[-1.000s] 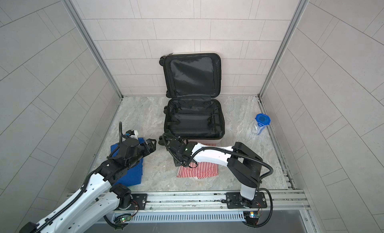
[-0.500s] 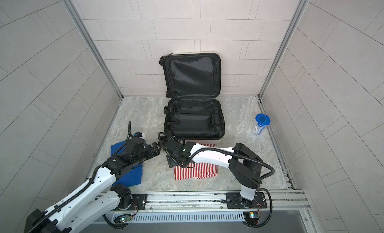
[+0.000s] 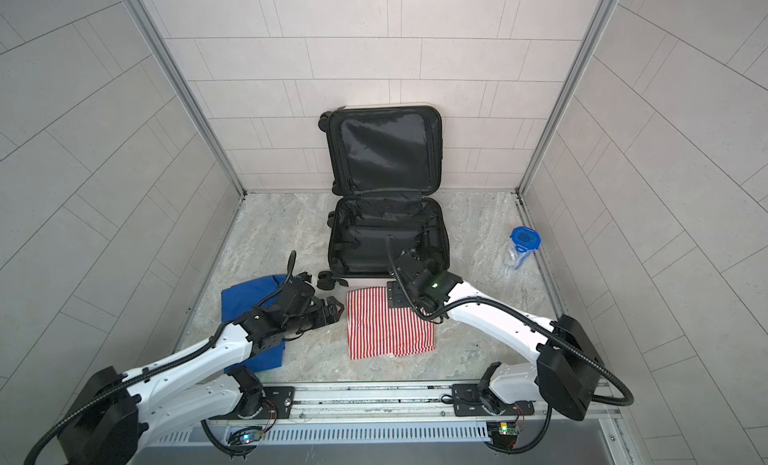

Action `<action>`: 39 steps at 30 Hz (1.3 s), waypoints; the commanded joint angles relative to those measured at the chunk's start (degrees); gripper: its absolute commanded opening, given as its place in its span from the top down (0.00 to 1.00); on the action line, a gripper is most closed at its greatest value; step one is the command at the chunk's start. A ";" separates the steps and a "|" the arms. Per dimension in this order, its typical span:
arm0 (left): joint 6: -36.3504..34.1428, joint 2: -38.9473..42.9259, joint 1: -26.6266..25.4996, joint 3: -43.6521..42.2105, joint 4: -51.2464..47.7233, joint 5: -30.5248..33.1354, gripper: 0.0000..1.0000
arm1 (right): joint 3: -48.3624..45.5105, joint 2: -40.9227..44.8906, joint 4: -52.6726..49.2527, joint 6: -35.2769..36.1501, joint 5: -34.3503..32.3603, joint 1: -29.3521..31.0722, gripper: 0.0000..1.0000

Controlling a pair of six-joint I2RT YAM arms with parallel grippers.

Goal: Pack the luggage
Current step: 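Grasp the striped cloth's near corners with both grippers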

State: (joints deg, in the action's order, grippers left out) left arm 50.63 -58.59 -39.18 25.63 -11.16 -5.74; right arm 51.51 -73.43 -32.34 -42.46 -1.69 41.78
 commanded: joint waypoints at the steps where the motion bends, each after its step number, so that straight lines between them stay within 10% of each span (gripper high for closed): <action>1: 2.51 -1.74 -1.13 -0.84 4.91 -0.15 0.10 | -5.46 5.48 -2.10 0.34 2.97 -5.72 0.15; 9: 3.92 -9.92 -3.34 -0.80 11.68 -1.51 0.11 | -18.69 11.28 3.39 -0.44 13.84 -17.41 0.17; 32: 5.35 -24.66 -7.37 0.65 20.98 -0.94 0.17 | -27.39 5.61 18.87 -7.47 19.36 -16.95 0.43; 39: 5.49 -27.10 -8.11 1.61 22.89 -1.94 0.38 | -27.17 4.89 20.32 -9.72 18.28 -13.92 0.61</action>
State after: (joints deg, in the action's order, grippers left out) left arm 55.31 -83.09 -47.13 27.44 15.38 -6.85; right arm 25.19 -68.23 -11.25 -50.15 17.54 26.48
